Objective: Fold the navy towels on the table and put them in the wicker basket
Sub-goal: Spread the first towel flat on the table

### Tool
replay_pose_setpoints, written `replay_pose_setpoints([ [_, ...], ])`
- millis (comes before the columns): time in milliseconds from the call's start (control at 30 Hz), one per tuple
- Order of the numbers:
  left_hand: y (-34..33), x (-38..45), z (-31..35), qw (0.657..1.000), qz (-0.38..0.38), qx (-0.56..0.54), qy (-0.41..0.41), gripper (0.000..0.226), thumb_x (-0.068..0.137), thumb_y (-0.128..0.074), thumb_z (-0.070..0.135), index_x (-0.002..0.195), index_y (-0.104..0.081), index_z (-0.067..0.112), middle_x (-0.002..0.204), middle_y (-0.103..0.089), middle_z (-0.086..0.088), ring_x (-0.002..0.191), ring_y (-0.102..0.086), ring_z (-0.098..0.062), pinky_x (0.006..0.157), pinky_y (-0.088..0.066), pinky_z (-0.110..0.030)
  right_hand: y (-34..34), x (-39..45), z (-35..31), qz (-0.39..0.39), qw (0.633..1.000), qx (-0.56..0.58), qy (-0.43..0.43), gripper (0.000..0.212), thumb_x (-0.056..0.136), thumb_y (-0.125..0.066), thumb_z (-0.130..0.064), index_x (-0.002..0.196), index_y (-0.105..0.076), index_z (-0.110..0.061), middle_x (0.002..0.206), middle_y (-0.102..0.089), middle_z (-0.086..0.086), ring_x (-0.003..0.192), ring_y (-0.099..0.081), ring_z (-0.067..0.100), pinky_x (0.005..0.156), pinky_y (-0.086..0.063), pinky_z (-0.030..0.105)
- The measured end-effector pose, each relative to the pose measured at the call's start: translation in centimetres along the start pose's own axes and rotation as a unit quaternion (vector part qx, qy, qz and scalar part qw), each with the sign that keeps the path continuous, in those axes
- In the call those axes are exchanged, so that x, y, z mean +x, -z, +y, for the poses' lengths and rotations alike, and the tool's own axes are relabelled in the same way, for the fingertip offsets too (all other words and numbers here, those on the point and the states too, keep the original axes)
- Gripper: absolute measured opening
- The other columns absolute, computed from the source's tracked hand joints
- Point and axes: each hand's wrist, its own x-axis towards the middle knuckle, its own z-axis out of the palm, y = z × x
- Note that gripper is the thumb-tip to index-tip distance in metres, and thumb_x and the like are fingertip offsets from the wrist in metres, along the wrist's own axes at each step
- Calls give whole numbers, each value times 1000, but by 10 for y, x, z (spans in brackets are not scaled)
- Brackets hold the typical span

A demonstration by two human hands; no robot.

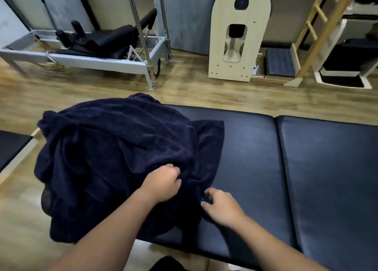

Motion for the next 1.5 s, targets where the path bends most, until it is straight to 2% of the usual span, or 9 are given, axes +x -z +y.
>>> replay_pose_setpoints([
  [233,14,64,-6,977,92,139,-130,7,90,-58,19,96,-59,14,104,-54,0,95,-51,-22,67,-43,-33,-5,37,-18,-14,999,6,-46,53,97,-56,-41,144,-45,-20,131,-57,9,122,-55,27,97,-48,36],
  [500,20,136,-14,974,-113,150,-123,83,97,-54,54,159,0,40,148,-35,-14,126,-46,-33,89,-51,-44,-41,53,-63,14,975,-27,-221,106,78,-63,-72,157,-9,-26,140,-33,11,126,-44,35,101,-44,43],
  [600,17,148,-20,953,-141,219,-153,59,98,-57,44,151,-32,35,133,-51,-10,117,-54,-30,75,-48,-40,-60,58,-78,-3,970,-11,-243,108,86,-69,-44,159,8,-24,141,-35,15,123,-49,37,100,-46,43],
  [700,22,156,-19,949,-107,213,-208,28,95,-59,33,119,-57,20,113,-62,-4,101,-62,-27,72,-53,-39,-63,52,-80,22,970,19,-242,89,85,-56,-11,158,-6,-25,129,-45,12,113,-58,38,93,-50,44],
  [900,30,161,4,926,31,178,-331,34,92,-59,49,109,-63,20,110,-40,-3,101,-40,-23,81,-38,-34,-34,15,-29,159,928,-17,-336,46,83,-46,-7,126,-53,-20,121,-46,8,99,-63,36,88,-49,41],
  [1067,21,161,24,920,-91,175,-338,56,97,-34,66,80,-65,23,102,-52,3,99,-46,-20,99,-36,-44,-9,-17,9,246,857,-56,-449,34,84,-48,-10,118,-50,-19,115,-47,9,103,-56,35,81,-48,41],
  [1200,11,174,35,932,-180,157,-274,60,103,-48,40,155,-19,36,128,-51,-12,96,-60,-28,72,-53,-40,-27,-24,2,263,830,-119,-478,48,70,-75,-23,113,-55,-21,108,-46,10,93,-49,36,63,-48,40],
  [1300,1,180,34,922,-172,223,-264,65,98,-60,30,151,-23,32,110,-57,-5,91,-60,-25,65,-53,-38,-50,-21,-15,249,859,-123,-431,45,70,-79,-37,107,-59,-22,108,-46,11,89,-49,36,58,-47,40],
  [1500,-12,176,29,912,-156,249,-288,38,93,-42,0,125,-50,20,89,-57,2,82,-62,-24,62,-53,-38,-66,-19,-25,171,873,-43,-455,44,100,-44,-51,132,-44,-20,127,-50,9,116,-49,33,95,-42,41],
])
